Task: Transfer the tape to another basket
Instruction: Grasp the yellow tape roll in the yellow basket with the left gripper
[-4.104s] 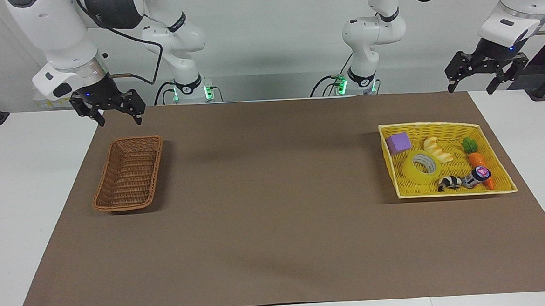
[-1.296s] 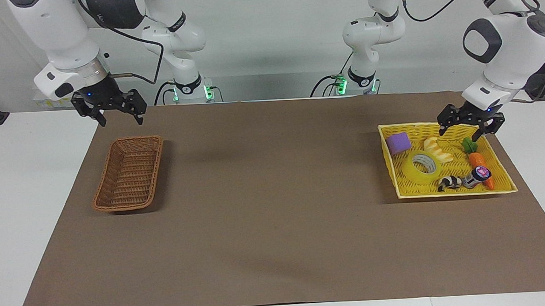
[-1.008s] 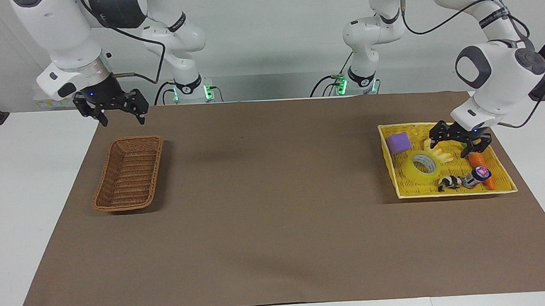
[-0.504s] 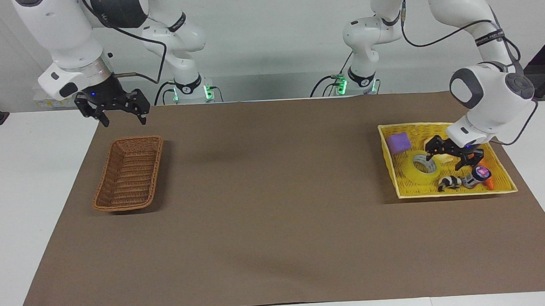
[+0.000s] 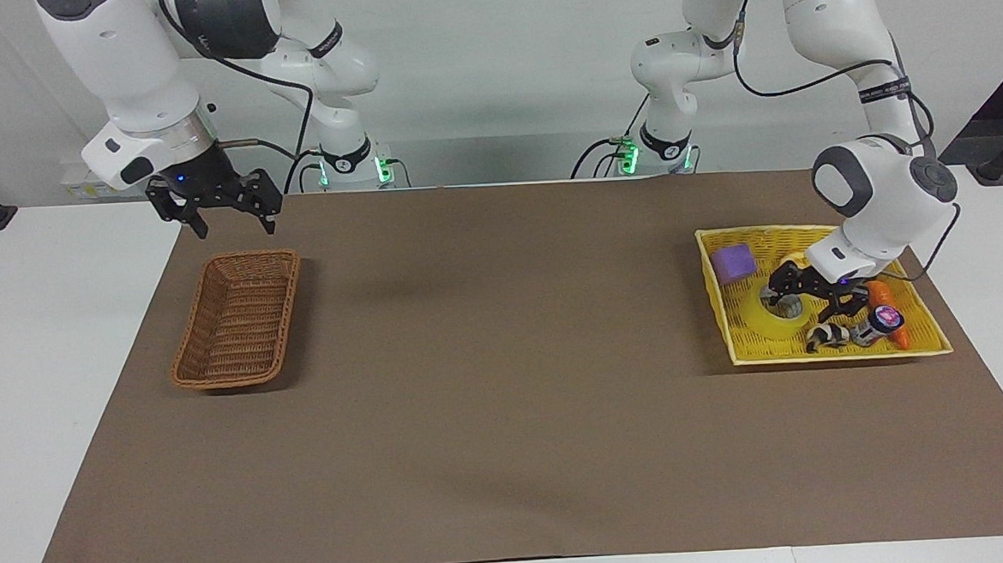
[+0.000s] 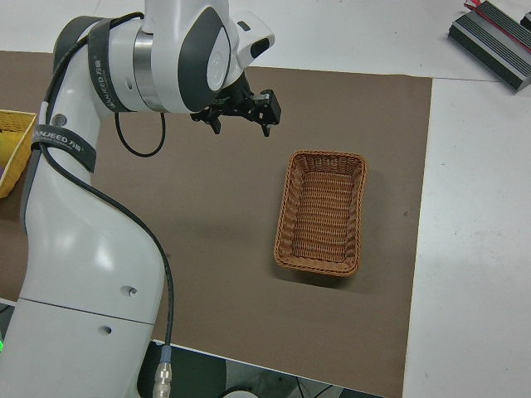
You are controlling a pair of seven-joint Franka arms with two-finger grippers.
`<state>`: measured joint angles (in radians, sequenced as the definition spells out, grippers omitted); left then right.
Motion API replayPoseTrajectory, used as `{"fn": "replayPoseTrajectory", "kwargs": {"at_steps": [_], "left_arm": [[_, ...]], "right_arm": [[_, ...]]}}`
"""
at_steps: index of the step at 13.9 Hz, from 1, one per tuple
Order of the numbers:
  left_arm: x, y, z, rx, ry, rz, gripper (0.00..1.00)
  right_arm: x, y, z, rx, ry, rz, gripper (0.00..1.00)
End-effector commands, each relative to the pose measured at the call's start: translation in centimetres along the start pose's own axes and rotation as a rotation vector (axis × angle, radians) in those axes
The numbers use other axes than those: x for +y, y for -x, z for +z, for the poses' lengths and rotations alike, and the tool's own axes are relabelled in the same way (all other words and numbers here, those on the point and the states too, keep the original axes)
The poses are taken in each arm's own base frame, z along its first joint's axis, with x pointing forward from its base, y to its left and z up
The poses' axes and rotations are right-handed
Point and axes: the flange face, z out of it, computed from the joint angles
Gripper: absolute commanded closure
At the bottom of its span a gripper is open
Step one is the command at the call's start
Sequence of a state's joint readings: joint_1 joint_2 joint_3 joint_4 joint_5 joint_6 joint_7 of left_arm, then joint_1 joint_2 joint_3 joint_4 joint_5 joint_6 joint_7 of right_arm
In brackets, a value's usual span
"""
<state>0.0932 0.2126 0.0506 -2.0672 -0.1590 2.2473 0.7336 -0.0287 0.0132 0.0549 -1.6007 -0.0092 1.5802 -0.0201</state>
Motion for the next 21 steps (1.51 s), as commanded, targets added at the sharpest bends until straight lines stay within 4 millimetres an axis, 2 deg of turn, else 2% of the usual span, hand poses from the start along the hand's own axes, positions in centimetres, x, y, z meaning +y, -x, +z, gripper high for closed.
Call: {"fn": "replayPoseTrajectory", "kwargs": {"at_steps": [1,3,6,10,12,15,19,21], "left_arm": [[0.1,0.7,-0.3,0.018,0.005,-0.009,1.00],[0.0,0.6,-0.5,0.022,0.003,-0.008,1.00],[0.1,0.2,-2.8,0.058,-0.020,-0.013,1.00],[3.4,-0.2,-8.8,0.059,0.007,-0.040,1.00],[7.2,-1.5,-10.3,0.046,0.027,-0.079,1.00],[13.3,-4.6,-9.4,0.033,0.043,-0.180,1.00],[21.1,-7.6,-8.9,0.059,0.123,-0.332,1.00],[24.5,-8.7,-8.8,0.073,0.139,-0.393,1.00]], "right_arm": [[-0.1,1.0,0.1,0.024,-0.018,-0.030,0.00],[-0.2,0.7,0.2,0.050,-0.035,-0.027,0.00],[-0.7,0.1,0.5,0.067,-0.139,-0.024,0.00],[-1.9,0.4,0.6,0.050,-0.250,-0.050,0.00],[-3.0,0.5,0.3,0.053,-0.264,-0.064,0.00],[-4.4,0.4,1.5,0.033,-0.366,-0.059,0.00],[-8.0,-0.2,3.8,0.046,-0.415,-0.076,0.00],[-9.9,-0.4,5.9,0.048,-0.459,-0.060,0.00]]}}
